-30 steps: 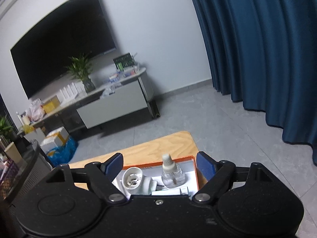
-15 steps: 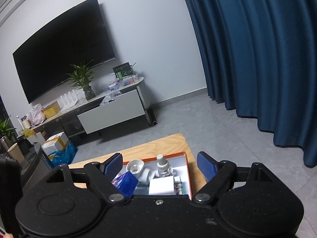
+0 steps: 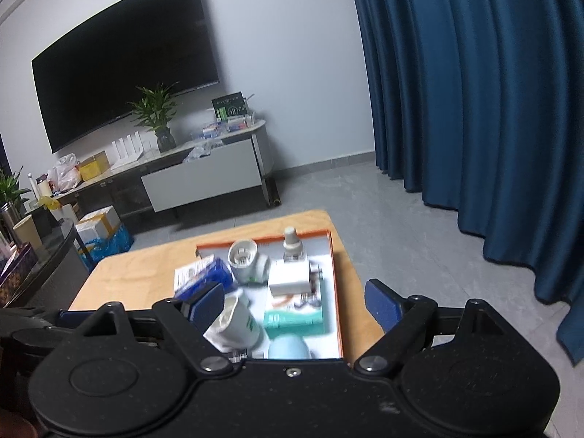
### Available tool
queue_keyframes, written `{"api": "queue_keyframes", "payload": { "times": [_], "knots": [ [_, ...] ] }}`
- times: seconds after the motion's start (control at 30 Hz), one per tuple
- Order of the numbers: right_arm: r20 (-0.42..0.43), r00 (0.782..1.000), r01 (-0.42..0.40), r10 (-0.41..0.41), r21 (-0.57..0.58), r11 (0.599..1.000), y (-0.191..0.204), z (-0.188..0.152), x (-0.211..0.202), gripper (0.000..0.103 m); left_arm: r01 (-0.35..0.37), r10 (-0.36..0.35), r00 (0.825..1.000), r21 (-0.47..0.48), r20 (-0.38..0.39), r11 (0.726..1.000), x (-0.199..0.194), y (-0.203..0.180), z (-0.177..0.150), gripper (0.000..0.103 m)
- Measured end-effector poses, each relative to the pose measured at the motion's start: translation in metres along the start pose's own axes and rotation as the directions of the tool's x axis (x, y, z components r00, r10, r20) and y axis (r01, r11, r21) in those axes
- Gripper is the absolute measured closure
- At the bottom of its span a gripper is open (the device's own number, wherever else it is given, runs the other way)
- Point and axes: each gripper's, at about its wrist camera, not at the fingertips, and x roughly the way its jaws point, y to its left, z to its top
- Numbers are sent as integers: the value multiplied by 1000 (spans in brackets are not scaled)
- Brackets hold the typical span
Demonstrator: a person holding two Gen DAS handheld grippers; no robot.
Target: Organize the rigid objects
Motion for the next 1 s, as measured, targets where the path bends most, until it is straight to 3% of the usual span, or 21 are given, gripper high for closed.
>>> {"api": "queue_keyframes", "payload": {
  "times": [0.4, 1.0],
  "knots": [
    [-52, 999, 11, -12, -4, 1000, 0, -35, -17, 3, -21, 19, 998, -25, -61, 999, -9, -5, -35, 0],
    [-41, 999, 1, -1, -10, 1000, 3, -43, -28, 3, -34, 31, 998, -49, -48, 998, -19, -5, -47, 0]
  ]
}}
